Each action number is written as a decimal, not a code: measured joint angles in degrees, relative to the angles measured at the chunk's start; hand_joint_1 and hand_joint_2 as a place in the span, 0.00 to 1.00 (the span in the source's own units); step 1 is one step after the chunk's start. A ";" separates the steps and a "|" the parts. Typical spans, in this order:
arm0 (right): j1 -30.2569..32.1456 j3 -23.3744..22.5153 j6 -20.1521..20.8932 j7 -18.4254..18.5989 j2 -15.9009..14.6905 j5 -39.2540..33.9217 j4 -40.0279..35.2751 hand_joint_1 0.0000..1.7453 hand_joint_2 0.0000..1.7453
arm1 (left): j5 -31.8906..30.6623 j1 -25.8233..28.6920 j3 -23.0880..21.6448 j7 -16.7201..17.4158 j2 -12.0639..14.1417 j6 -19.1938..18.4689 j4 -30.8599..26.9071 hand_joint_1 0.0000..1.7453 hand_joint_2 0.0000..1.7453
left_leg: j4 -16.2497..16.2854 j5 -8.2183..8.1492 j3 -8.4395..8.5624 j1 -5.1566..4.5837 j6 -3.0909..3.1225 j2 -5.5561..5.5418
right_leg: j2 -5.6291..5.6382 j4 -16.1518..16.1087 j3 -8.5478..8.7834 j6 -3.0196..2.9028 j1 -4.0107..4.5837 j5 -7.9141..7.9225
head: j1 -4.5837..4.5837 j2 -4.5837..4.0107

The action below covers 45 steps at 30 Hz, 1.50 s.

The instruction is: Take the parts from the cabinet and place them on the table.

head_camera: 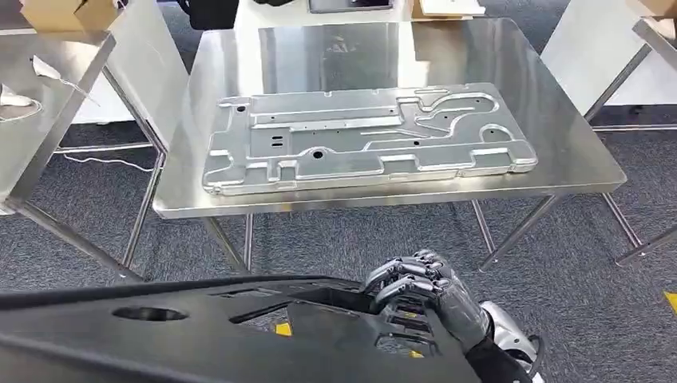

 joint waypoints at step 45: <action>1.42 -5.07 -2.05 3.02 -1.44 2.99 -0.83 1.00 1.00 | 0.00 -0.14 0.92 -0.83 0.76 -0.31 -0.13 0.00 1.00 | -11.02 8.15 0.22 0.08 2.04 0.02 | 0.72 3.88 1.77 2.58 0.18 -5.80 | 0.02 0.00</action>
